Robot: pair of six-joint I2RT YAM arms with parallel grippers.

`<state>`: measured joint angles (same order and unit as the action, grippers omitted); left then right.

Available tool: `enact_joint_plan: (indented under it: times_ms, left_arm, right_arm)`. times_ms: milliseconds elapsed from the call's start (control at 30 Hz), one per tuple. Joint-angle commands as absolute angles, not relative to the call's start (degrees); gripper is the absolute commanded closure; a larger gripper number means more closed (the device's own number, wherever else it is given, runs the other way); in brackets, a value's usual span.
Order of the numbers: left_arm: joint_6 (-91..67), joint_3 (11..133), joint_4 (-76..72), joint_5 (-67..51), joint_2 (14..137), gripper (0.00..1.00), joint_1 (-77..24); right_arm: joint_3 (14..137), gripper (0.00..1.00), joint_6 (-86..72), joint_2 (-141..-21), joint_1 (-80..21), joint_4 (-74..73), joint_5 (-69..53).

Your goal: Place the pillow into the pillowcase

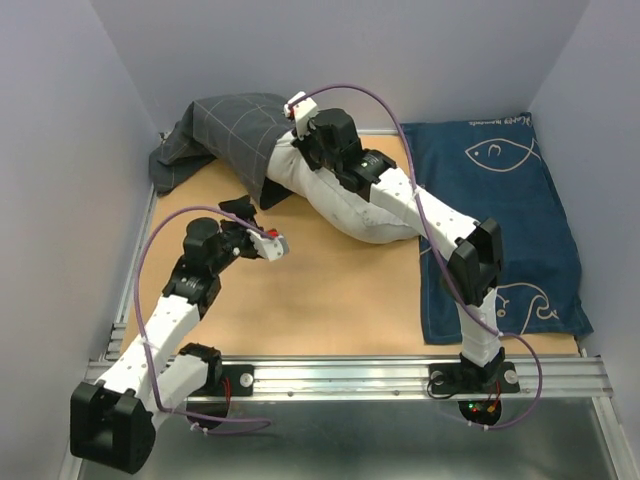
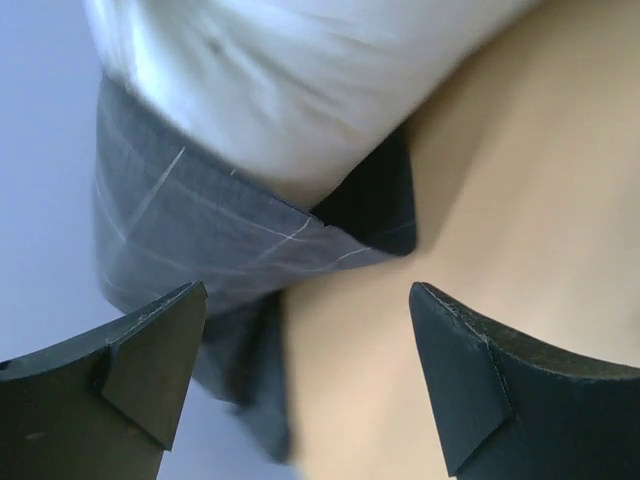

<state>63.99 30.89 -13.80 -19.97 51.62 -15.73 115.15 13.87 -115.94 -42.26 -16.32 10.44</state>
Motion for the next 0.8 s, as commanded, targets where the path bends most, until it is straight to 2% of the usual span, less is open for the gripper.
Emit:
enact_joint_plan:
  times_ms: [0,133,233,467,600,633,733,767]
  left_arm:
    - [105.23,31.27,-5.11,-23.04,58.50,0.07,-15.82]
    - [114.05,37.86,-4.66,-18.21,71.07,0.07,-16.17]
    - [118.02,41.73,-6.06,-16.79,76.01,0.06,-16.43]
    - [121.90,48.07,-15.28,-10.20,91.48,0.05,-16.61]
    - [122.95,53.60,-16.52,-5.73,100.69,0.10,-16.26]
    - [122.78,54.74,-16.96,-4.93,102.20,0.13,-16.09]
    - [122.61,59.58,-16.70,-1.59,107.30,0.39,-15.38]
    - [122.69,61.07,-16.79,-1.41,108.01,0.64,-15.21]
  right_arm:
    - [117.08,0.99,12.92,-113.47,-41.84,-11.25,9.41]
    - [115.76,0.99,12.66,-112.94,-41.84,-11.42,8.70]
    - [115.40,0.99,12.40,-112.76,-41.75,-11.51,8.53]
    - [115.05,0.99,11.69,-112.76,-41.66,-12.30,7.38]
    - [114.26,1.00,11.60,-112.50,-41.57,-12.66,7.12]
    - [114.00,0.99,11.69,-112.15,-41.57,-12.83,7.12]
    - [113.30,0.99,11.69,-111.89,-41.48,-12.92,6.86]
    - [113.03,0.99,11.52,-111.88,-41.40,-13.01,6.77]
